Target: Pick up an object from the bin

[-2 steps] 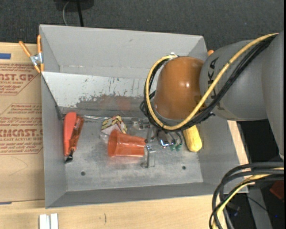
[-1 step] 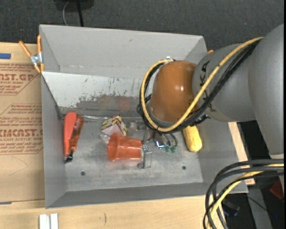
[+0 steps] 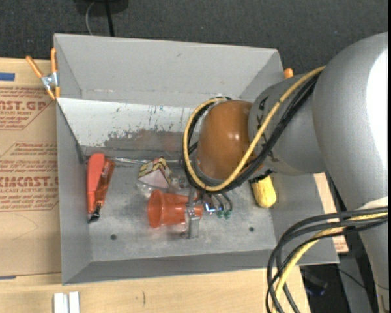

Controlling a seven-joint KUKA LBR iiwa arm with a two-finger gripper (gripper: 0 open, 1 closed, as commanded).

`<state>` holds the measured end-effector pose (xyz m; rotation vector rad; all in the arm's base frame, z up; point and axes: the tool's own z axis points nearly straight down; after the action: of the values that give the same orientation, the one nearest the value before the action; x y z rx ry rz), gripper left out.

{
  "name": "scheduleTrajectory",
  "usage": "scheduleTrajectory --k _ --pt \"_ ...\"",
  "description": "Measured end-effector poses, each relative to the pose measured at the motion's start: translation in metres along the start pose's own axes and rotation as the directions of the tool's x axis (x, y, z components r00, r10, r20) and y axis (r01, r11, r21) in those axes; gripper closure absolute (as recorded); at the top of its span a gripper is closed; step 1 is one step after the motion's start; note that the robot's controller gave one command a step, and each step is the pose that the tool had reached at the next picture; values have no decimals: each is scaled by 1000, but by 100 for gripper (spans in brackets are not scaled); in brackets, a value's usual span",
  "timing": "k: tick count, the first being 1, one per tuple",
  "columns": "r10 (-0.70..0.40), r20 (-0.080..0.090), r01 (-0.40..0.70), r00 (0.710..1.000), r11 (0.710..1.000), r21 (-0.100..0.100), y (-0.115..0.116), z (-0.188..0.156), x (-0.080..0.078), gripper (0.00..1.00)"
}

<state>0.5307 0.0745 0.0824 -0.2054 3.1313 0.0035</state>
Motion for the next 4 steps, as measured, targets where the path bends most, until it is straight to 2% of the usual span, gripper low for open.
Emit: scheduleTrajectory --k 1,3,4 --pt "-35 3 35 999 999 3 3 12 -1 100" --pt "-35 -3 35 999 999 3 3 9 1 100" --pt "-34 -8 34 999 999 3 4 -10 3 100"
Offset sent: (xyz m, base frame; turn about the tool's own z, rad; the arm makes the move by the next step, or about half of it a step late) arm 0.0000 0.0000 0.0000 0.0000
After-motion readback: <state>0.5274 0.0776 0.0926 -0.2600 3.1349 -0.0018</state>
